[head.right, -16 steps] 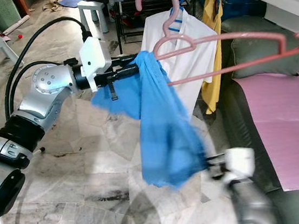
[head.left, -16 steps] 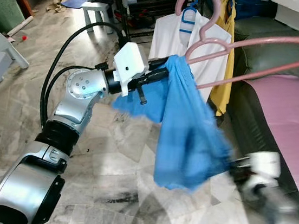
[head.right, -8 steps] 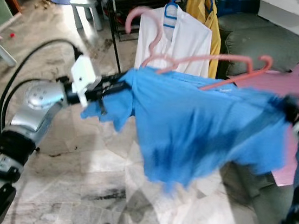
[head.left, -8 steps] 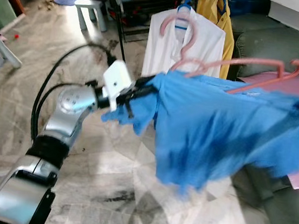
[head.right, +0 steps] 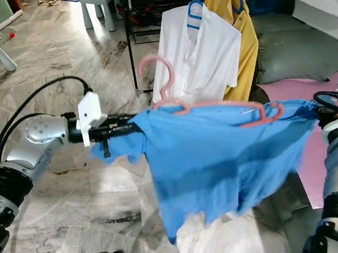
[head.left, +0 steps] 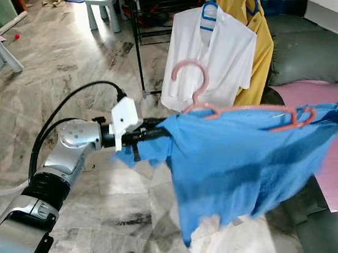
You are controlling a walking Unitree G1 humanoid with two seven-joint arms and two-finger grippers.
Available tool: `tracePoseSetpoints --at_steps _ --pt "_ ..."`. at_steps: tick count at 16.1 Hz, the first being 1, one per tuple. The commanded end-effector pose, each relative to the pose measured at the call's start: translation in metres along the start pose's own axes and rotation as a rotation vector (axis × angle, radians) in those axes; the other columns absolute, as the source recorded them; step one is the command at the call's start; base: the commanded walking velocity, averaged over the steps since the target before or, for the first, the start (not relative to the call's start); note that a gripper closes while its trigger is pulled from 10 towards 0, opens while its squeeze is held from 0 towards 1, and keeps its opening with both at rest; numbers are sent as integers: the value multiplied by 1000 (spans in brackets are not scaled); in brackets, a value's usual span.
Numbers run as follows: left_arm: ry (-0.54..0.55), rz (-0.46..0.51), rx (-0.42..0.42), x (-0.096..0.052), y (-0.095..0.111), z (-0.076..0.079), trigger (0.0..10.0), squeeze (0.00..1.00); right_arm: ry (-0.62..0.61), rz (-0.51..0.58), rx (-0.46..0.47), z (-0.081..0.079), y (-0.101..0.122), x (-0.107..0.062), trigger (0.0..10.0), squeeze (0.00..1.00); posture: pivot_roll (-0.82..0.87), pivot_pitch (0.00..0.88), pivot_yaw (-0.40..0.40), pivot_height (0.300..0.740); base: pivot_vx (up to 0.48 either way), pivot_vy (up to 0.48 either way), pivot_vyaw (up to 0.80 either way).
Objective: Hang hanger
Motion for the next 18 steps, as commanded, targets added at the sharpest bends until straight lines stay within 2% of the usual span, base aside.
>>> tracePoseSetpoints --at_steps 1,6,7,8,11,13,18 --pt "3 -63 13 -12 -13 0 0 0 -9 55 5 -2 22 3 0 0 -116 134 80 740 0 0 0" --pt "8 -158 18 -2 -38 12 0 0 102 93 -21 -40 38 7 0 0 -122 136 75 740 0 0 0" --pt "23 -182 32 -1 -42 12 0 0 111 95 -27 -43 39 7 0 0 -121 136 74 740 0 0 0" --pt "97 -248 51 -1 -52 4 0 0 125 99 -31 -48 41 7 0 0 -121 136 74 740 0 0 0" --pt "240 -288 51 0 -57 -12 0 0 164 93 -20 -61 39 6 0 0 -122 138 71 740 0 0 0" --pt "348 -303 12 7 -60 -19 0 0 227 90 -9 -86 32 1 0 0 -125 138 70 740 0 0 0" --pt "348 -303 12 7 -60 -19 0 0 227 90 -9 -86 32 1 0 0 -125 138 70 740 0 0 0"
Point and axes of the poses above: a point about 5 cm out from each wrist's last joint towards the gripper, its own x axis pointing out of the wrist towards the gripper, its own y axis along the axis of the wrist's last joint, z = x × y, the point moved 6 cm from there along x, pointing out of the wrist towards the gripper, and after that the axes turned 6 degrees about x, right-handed, at the moved point
